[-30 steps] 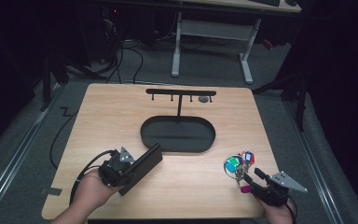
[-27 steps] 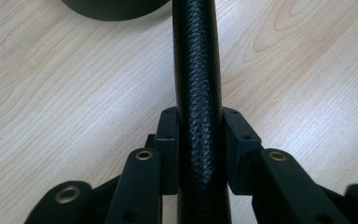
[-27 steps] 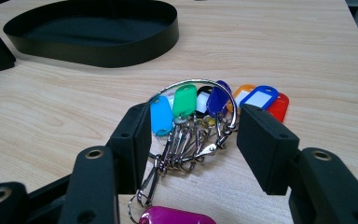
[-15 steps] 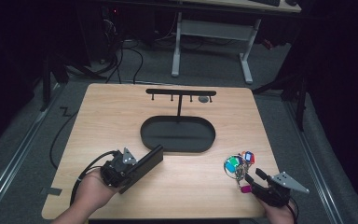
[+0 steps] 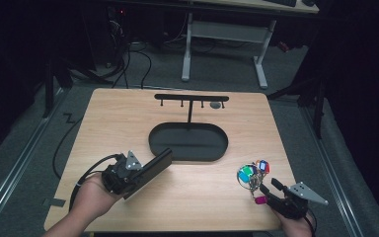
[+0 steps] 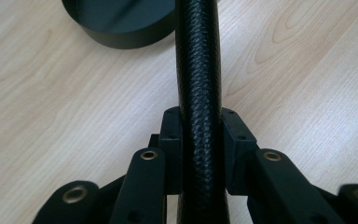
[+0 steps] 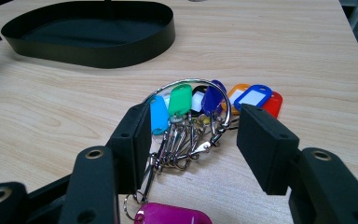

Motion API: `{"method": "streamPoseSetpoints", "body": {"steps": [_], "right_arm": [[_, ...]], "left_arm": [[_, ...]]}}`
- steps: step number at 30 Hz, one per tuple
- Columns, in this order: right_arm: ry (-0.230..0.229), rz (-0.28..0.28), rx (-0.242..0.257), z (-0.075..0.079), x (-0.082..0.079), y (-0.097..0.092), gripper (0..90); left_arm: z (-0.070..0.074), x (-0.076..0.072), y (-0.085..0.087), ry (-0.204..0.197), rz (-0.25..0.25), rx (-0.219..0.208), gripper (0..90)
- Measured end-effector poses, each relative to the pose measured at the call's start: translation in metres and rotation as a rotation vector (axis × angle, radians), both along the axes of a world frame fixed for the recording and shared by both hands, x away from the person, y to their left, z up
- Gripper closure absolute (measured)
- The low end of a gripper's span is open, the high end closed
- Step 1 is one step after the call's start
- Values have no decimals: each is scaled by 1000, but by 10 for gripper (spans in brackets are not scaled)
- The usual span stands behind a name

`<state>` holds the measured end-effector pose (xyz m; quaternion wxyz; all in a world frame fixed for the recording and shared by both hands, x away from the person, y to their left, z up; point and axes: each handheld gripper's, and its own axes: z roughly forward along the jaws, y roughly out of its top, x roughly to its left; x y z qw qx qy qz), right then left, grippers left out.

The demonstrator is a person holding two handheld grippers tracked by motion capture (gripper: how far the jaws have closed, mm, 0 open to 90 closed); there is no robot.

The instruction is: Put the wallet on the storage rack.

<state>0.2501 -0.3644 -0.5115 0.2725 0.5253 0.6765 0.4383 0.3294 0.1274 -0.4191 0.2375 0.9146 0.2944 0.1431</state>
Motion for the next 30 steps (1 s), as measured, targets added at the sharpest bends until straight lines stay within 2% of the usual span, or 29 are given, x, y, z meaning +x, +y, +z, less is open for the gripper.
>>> {"method": "streamPoseSetpoints", "body": {"steps": [5,10,26,30], "right_arm": [[5,-1,-2,-1,0,0,453],[6,-1,-3,0,0,-1,453],[12,-9,0,-1,-4,-5,454],[12,-20,-3,-1,-9,-9,454]], "left_arm": [[13,1,2,-23,-15,9,738],[20,3,-3,-39,-33,21,737],[24,21,-23,-57,-96,57,737],[25,28,-27,-77,-107,67,737]]}}
